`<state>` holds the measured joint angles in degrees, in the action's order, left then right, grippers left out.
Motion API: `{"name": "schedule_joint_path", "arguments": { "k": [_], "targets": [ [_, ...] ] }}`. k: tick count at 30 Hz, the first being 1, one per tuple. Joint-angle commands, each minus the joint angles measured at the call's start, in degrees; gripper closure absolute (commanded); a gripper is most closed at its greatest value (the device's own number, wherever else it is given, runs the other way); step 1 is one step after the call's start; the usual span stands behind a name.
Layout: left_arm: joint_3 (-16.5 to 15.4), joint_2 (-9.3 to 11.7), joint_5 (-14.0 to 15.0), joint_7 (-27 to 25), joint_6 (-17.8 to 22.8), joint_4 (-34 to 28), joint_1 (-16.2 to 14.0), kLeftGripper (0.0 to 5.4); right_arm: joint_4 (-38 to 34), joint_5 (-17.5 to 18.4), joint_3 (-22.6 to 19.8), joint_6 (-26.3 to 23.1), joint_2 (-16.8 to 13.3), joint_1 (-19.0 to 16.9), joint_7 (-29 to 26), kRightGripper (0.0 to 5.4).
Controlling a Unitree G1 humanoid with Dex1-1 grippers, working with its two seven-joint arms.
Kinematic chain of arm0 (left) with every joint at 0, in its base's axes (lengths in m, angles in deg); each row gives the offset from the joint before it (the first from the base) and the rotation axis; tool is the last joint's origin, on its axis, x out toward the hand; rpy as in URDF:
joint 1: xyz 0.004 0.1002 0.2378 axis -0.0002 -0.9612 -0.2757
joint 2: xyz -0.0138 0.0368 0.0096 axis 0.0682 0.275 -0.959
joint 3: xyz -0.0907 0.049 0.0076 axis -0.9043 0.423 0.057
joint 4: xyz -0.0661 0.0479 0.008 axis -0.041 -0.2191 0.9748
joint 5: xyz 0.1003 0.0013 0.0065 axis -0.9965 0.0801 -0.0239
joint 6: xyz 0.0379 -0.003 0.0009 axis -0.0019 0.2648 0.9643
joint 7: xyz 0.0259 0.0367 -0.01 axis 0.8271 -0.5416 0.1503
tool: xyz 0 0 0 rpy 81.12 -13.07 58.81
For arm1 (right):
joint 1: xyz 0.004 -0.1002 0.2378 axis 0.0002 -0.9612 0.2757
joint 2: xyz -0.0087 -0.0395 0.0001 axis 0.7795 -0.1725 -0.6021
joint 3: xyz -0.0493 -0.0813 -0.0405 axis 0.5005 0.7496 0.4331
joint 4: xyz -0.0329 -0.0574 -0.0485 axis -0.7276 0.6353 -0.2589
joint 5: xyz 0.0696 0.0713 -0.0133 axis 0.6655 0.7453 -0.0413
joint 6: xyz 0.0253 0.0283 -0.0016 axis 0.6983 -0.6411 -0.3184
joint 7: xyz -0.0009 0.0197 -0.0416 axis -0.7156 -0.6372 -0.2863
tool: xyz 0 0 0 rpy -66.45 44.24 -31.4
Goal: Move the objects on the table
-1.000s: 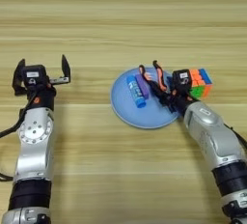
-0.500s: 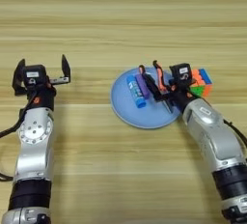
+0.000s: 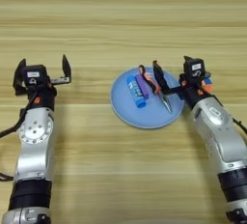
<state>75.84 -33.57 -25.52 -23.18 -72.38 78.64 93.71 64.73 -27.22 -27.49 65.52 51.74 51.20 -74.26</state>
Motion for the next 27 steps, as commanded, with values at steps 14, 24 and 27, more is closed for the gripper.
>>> {"name": "schedule_joint_path", "arguments": {
  "k": [14,24,27],
  "targets": [
    [0.5,0.5,-0.5,-0.9,-0.6,3.1,1.0,0.00,4.5,0.0,-7.2,4.4,-2.3,-1.4,3.1,0.03],
    [0.6,0.5,-0.6,-1.0,-0.6,3.2,1.4,0.00,9.2,0.1,-8.5,5.9,-2.7,-0.3,3.0,0.03],
    [0.5,0.5,-0.6,-0.9,-0.5,3.1,1.3,0.00,9.9,0.1,-8.5,6.1,-2.7,-0.1,2.7,0.03]
  ]
}}
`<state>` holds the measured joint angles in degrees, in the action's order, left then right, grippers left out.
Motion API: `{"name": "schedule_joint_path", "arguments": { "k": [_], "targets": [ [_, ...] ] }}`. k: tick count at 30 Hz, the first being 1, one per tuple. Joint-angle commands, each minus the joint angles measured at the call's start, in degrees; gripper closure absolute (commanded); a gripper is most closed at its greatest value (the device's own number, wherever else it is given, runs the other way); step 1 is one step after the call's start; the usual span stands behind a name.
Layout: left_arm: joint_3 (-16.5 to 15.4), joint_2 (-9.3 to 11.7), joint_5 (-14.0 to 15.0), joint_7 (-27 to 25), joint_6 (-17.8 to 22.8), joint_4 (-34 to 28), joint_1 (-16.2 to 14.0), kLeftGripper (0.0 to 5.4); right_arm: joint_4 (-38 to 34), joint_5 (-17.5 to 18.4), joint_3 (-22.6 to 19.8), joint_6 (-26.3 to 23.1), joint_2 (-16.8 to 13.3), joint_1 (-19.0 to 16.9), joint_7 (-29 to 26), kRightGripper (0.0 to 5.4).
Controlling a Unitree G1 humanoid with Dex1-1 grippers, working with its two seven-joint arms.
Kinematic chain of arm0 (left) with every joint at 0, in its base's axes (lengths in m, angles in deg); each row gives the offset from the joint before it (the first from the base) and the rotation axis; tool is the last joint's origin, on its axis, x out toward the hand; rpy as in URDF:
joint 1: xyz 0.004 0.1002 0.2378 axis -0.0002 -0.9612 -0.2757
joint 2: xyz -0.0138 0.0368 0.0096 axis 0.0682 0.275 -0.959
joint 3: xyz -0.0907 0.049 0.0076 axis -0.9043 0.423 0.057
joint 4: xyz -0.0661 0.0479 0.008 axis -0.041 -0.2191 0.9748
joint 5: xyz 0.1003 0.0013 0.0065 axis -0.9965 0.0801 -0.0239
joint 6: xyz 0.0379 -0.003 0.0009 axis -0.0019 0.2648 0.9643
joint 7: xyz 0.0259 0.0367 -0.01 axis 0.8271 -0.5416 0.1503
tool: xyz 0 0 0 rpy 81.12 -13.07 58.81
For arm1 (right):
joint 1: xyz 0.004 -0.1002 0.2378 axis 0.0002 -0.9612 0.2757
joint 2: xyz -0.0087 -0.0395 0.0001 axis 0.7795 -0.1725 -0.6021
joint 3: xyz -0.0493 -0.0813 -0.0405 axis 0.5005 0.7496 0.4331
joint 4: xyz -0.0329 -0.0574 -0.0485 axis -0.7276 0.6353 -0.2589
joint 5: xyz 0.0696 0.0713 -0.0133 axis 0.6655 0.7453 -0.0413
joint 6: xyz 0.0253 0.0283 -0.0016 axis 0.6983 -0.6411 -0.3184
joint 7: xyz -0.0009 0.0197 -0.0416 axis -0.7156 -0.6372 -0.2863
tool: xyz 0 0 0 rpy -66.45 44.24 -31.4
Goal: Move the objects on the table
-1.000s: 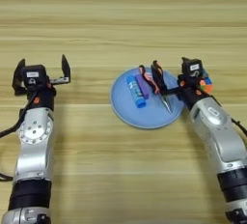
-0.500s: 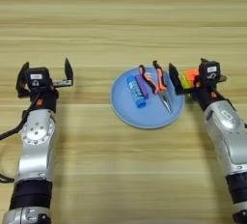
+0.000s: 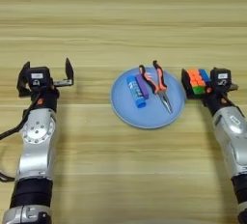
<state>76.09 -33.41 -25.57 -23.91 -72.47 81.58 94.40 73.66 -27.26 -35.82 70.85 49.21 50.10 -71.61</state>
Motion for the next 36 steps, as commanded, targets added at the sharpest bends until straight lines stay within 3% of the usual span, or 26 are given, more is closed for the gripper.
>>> {"name": "schedule_joint_path", "arguments": {
  "k": [1,11,27,36],
  "targets": [
    [0.3,0.3,-0.5,-0.2,-0.4,0.1,0.6,0.00,1.3,0.1,-0.2,0.7,-0.2,1.0,-0.1,0.03],
    [0.3,0.2,-0.6,-0.1,-0.5,0.2,0.7,0.00,6.3,0.9,-0.9,1.3,-0.1,2.4,-0.5,0.03],
    [0.1,0.5,-0.4,-0.3,-0.7,0.4,0.7,0.00,8.6,1.7,-1.4,1.6,0.2,3.3,-0.9,0.03],
    [0.1,0.5,-0.4,-0.2,-0.6,0.2,0.6,0.00,8.6,2.7,-1.2,0.9,0.5,3.2,-2.0,0.92]
  ]
}}
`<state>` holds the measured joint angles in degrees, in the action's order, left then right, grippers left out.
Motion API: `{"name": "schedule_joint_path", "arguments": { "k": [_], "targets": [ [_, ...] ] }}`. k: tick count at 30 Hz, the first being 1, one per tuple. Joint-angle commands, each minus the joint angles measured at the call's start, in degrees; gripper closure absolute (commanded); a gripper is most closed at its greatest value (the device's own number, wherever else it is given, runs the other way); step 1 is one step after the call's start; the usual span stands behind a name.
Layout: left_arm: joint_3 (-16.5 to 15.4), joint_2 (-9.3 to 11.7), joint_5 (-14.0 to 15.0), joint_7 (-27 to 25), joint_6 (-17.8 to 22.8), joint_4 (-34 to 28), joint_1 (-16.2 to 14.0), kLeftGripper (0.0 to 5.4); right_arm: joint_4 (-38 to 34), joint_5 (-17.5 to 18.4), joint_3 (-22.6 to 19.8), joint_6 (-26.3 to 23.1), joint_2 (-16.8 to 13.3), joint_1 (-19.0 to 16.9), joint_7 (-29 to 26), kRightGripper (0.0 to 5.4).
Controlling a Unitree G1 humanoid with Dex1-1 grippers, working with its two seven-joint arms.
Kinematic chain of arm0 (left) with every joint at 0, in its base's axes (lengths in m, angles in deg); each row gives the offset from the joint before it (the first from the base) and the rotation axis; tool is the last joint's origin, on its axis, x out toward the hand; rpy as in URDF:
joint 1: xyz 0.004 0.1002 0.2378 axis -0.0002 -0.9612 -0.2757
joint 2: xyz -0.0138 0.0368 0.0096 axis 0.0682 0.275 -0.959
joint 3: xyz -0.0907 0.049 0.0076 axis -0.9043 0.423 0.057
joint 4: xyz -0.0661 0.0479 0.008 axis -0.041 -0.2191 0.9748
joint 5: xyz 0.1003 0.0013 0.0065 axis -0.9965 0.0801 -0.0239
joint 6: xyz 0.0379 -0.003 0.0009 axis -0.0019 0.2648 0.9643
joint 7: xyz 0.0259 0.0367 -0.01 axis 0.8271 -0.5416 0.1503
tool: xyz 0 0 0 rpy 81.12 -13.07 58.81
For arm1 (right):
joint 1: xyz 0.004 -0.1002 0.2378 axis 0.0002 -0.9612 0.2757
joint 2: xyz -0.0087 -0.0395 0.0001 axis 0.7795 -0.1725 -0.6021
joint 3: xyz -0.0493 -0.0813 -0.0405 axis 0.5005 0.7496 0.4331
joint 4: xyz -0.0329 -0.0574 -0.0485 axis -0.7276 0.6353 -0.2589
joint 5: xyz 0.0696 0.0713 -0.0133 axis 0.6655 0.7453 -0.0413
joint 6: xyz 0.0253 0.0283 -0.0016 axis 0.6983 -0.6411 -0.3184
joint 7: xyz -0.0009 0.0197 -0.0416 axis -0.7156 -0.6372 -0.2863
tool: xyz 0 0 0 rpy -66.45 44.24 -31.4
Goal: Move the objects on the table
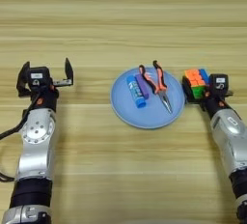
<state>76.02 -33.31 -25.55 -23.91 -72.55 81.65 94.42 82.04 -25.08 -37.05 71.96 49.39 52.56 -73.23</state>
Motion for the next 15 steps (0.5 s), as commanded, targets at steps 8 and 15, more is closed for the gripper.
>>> {"name": "schedule_joint_path", "arguments": {
  "k": [8,15],
  "targets": [
    [0.1,0.4,-0.5,-0.2,-0.6,0.3,0.7,0.00,0.1,1.3,0.1,-0.9,0.4,0.7,-1.3,1.83],
    [0.2,0.4,-0.5,-0.2,-0.6,0.3,0.7,0.00,-1.0,0.9,0.1,-0.2,0.4,0.5,-0.7,2.02]
  ]
}}
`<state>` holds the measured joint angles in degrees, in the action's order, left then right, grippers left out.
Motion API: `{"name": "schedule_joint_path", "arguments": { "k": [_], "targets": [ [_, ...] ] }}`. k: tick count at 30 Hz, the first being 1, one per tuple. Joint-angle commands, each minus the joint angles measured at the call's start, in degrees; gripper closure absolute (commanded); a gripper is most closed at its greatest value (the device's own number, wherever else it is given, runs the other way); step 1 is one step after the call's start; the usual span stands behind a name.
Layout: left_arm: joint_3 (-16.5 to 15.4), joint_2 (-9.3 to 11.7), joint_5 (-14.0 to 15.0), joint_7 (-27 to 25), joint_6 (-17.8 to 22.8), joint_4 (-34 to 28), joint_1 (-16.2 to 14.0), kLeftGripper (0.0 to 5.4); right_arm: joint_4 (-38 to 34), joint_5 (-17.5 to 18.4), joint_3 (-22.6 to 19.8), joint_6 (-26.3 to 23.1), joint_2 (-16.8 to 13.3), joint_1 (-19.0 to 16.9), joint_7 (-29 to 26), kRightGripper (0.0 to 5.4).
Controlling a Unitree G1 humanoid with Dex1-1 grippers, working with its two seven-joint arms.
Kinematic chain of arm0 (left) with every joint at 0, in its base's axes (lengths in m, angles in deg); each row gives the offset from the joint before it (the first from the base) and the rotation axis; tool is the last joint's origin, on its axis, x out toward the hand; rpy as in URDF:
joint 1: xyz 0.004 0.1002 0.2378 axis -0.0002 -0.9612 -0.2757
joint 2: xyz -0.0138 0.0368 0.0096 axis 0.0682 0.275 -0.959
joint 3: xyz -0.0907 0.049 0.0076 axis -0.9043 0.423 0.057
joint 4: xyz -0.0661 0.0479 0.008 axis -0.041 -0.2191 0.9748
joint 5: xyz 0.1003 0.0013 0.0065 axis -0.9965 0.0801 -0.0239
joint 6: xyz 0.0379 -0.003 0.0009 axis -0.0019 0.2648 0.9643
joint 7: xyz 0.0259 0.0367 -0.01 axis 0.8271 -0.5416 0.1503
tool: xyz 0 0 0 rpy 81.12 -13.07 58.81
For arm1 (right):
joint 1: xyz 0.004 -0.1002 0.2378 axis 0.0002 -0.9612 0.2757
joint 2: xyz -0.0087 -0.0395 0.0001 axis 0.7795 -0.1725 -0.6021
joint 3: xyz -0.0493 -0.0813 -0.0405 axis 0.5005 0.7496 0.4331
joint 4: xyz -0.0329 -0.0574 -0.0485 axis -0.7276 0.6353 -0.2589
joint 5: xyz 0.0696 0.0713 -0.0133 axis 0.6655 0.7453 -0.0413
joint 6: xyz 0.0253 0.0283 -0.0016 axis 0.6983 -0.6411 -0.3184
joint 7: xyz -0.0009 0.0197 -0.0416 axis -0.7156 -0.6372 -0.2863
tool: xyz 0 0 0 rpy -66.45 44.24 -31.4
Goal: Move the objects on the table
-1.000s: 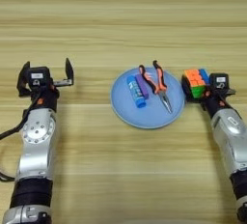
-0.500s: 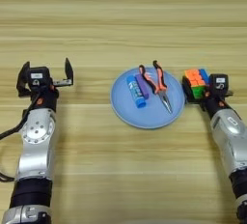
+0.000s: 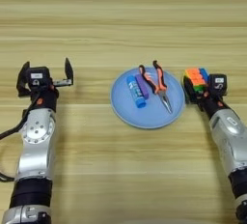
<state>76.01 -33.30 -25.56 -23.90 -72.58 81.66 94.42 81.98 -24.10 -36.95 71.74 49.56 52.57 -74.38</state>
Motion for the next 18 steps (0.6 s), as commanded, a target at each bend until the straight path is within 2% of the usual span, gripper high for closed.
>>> {"name": "schedule_joint_path", "arguments": {
  "k": [1,10,18],
  "targets": [
    [0.2,0.4,-0.5,-0.2,-0.6,0.3,0.7,0.00,-1.2,-0.1,0.0,0.1,0.2,0.4,0.5,2.02],
    [0.2,0.4,-0.5,-0.2,-0.6,0.4,0.7,0.00,-3.8,-1.0,0.4,0.5,-0.3,0.3,0.8,2.02],
    [0.3,0.3,-0.5,-0.1,-0.5,0.4,0.8,0.00,-11.1,-1.7,2.7,-0.9,0.2,0.3,1.0,2.02]
  ]
}}
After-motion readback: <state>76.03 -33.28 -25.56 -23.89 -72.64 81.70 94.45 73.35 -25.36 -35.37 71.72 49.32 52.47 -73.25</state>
